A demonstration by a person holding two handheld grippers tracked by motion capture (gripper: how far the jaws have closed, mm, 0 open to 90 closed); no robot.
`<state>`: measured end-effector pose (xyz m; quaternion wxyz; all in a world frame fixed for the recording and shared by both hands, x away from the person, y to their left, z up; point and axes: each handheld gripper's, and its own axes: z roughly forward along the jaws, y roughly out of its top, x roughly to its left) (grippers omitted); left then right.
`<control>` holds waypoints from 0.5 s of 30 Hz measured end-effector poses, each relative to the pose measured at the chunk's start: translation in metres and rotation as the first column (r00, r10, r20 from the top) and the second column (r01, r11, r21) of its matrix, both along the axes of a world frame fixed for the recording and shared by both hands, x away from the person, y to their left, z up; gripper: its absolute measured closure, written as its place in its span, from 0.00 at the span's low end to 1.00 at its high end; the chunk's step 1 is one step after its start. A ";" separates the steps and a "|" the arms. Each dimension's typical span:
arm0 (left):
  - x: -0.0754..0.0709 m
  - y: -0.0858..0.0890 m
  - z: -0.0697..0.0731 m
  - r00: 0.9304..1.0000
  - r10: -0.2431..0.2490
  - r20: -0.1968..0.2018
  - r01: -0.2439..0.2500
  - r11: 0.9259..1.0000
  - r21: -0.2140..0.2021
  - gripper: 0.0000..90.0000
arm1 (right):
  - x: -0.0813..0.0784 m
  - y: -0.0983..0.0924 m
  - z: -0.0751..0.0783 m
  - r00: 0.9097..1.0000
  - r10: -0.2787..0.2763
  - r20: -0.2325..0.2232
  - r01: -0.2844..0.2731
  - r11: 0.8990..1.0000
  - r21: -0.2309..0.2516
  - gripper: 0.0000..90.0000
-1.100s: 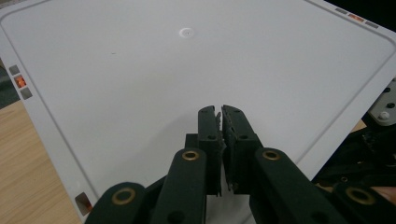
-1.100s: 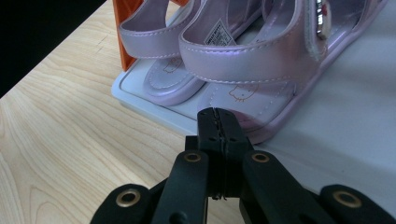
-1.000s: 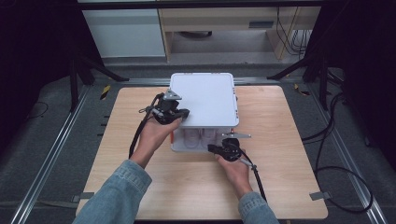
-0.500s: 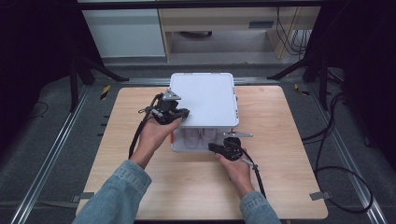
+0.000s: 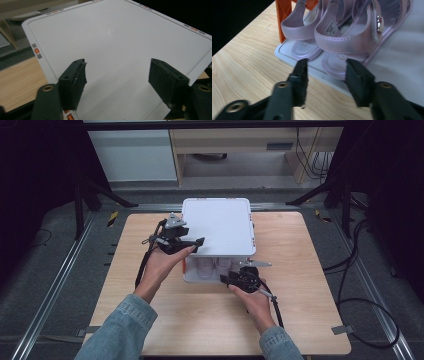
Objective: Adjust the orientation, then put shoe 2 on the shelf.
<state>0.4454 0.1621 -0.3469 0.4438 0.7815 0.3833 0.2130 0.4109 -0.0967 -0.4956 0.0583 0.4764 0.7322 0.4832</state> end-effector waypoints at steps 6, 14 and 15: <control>-0.007 0.028 0.006 0.997 0.059 0.044 -0.059 0.998 0.004 0.11 | -0.007 -0.002 0.010 0.999 0.006 0.051 -0.003 0.998 -0.056 0.30; -0.015 0.069 0.000 0.991 0.124 0.047 -0.124 0.992 0.005 0.06 | -0.018 -0.017 0.020 0.996 0.013 0.088 -0.005 0.995 -0.097 0.17; -0.015 0.072 -0.002 0.991 0.129 0.043 -0.129 0.992 0.005 0.06 | -0.020 -0.020 0.021 0.995 0.014 0.096 -0.005 0.995 -0.097 0.17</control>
